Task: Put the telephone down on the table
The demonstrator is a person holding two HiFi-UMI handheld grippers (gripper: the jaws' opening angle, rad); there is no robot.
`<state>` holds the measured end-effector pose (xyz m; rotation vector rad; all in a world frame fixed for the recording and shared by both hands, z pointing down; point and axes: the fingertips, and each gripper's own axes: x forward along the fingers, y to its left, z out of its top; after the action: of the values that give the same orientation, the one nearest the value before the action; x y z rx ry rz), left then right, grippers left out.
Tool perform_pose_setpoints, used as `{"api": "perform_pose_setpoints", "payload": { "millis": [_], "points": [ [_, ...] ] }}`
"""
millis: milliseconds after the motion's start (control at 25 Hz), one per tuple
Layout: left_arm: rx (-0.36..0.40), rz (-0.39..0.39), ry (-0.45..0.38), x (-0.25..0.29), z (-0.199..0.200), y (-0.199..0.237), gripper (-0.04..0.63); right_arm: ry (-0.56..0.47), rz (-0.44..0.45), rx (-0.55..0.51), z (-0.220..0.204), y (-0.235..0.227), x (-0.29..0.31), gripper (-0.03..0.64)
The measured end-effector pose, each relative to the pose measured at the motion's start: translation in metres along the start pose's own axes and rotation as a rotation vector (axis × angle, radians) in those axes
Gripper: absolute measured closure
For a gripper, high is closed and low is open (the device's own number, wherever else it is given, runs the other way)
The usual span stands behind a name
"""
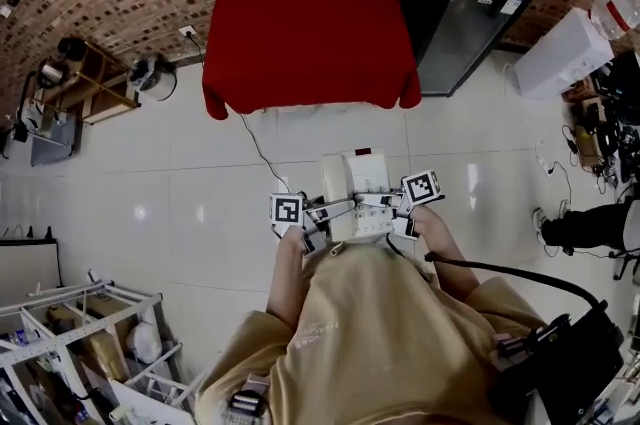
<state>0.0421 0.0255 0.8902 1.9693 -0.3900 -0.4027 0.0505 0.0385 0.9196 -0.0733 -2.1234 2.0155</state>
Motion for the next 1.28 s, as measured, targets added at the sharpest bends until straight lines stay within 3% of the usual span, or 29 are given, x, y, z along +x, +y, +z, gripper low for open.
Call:
{"api": "perform_pose_setpoints", "payload": {
  "millis": [120, 240, 360, 520, 640, 680, 720, 840, 880, 920, 1000, 1080, 1160, 1280],
  "points": [
    [0.104, 0.006, -0.005, -0.051, 0.041, 0.001, 0.138, 0.007, -0.072, 0.095, 0.013, 0.008, 0.058, 0.344],
    [0.126, 0.002, -0.009, -0.086, 0.072, 0.004, 0.138, 0.011, -0.084, 0.098, 0.031, 0.017, 0.097, 0.341],
    [0.115, -0.007, -0.001, -0.112, 0.103, 0.005, 0.138, 0.015, -0.024, -0.069, 0.062, 0.026, 0.133, 0.341],
    [0.08, -0.024, 0.009, -0.125, 0.135, 0.015, 0.138, 0.012, -0.003, -0.115, 0.098, 0.029, 0.157, 0.341],
    [0.072, -0.033, 0.0, -0.119, 0.153, 0.023, 0.137, -0.012, -0.077, 0.137, 0.101, 0.035, 0.155, 0.339],
    [0.075, -0.028, -0.002, -0.117, 0.159, 0.027, 0.138, -0.012, -0.088, 0.165, 0.106, 0.034, 0.154, 0.339],
    [0.079, -0.016, -0.003, -0.116, 0.167, 0.032, 0.138, -0.003, -0.078, 0.136, 0.117, 0.03, 0.156, 0.339],
    [0.093, 0.024, -0.023, -0.117, 0.209, 0.053, 0.138, 0.063, 0.035, -0.148, 0.179, 0.019, 0.175, 0.337],
    [0.095, 0.033, -0.035, -0.118, 0.227, 0.058, 0.138, 0.08, 0.057, -0.179, 0.199, 0.02, 0.182, 0.337],
    [0.09, 0.041, -0.049, -0.116, 0.245, 0.062, 0.138, 0.092, 0.064, -0.156, 0.216, 0.026, 0.186, 0.337],
    [0.068, 0.069, -0.074, -0.109, 0.275, 0.067, 0.138, 0.108, 0.052, -0.009, 0.238, 0.046, 0.185, 0.336],
    [0.11, 0.115, -0.083, -0.102, 0.305, 0.065, 0.138, 0.13, 0.067, 0.021, 0.261, 0.063, 0.183, 0.336],
    [0.142, 0.133, -0.096, -0.1, 0.335, 0.067, 0.138, 0.153, 0.096, -0.028, 0.29, 0.074, 0.188, 0.336],
    [0.147, 0.125, -0.136, -0.103, 0.373, 0.08, 0.138, 0.199, 0.148, -0.238, 0.343, 0.069, 0.206, 0.334]
  ]
}}
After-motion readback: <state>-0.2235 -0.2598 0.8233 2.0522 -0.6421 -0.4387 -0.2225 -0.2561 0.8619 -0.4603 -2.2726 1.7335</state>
